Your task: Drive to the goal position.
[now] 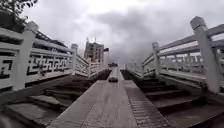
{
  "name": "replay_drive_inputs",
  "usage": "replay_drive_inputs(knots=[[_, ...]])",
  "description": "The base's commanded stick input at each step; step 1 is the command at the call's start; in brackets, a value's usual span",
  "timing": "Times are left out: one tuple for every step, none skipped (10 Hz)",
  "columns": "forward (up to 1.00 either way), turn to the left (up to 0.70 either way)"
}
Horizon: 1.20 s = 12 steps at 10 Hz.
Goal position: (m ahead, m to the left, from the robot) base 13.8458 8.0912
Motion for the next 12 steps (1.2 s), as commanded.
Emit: replay_drive_inputs(knots=[[0.69, 0.01], [0.69, 0.01], [0.69, 0.01], [0.69, 0.01], [0.69, 0.01], [0.69, 0.01], [0.69, 0.01], [0.69, 0.01], [0.69, 0.01], [0.69, 0.01], [0.69, 0.01], [0.69, 0.01]])
